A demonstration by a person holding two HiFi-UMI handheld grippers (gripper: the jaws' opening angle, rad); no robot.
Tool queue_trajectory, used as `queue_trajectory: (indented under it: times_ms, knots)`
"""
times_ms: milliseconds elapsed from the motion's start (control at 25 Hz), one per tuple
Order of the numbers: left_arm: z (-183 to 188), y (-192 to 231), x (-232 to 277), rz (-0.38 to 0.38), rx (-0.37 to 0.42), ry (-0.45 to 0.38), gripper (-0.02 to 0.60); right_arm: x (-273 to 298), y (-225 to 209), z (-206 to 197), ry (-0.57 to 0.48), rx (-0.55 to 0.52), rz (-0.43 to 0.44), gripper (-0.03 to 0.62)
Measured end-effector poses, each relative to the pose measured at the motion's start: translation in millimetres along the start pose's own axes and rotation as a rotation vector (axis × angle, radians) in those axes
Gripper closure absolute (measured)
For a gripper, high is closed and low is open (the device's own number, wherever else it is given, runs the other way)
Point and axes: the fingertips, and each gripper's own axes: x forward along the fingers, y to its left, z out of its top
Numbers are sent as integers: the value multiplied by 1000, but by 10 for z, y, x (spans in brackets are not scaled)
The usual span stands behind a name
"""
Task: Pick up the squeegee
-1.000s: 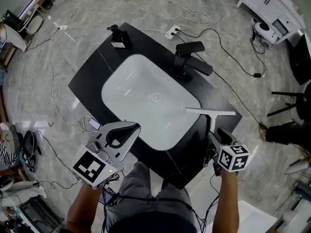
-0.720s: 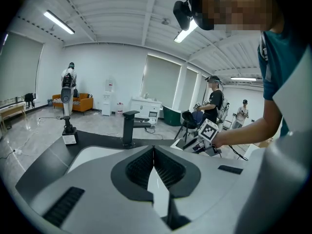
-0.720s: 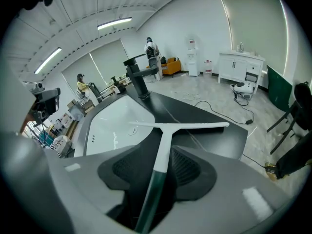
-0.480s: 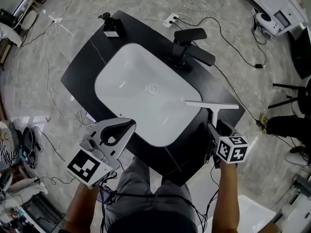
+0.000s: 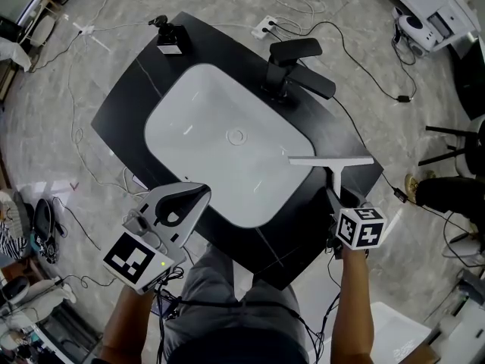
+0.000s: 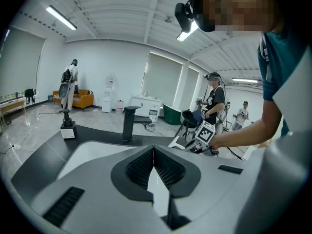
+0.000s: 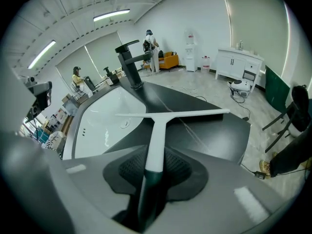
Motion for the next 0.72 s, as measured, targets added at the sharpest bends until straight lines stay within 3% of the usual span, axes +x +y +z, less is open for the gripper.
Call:
queue_trajectory:
  times_ms: [40, 160, 320, 720]
  knots:
    - [7, 2, -5, -2, 8, -1, 575, -1, -7, -3, 3, 7, -5, 486]
    - [41, 9, -32, -4, 28, -4, 575, -8, -38, -4, 19, 22, -26, 496]
    - [102, 4, -87, 4, 7, -13, 575, -32, -21, -11, 30, 33, -33, 497]
    - [275, 10, -355, 12, 65, -43, 575, -283, 118, 86, 2, 62, -31, 497]
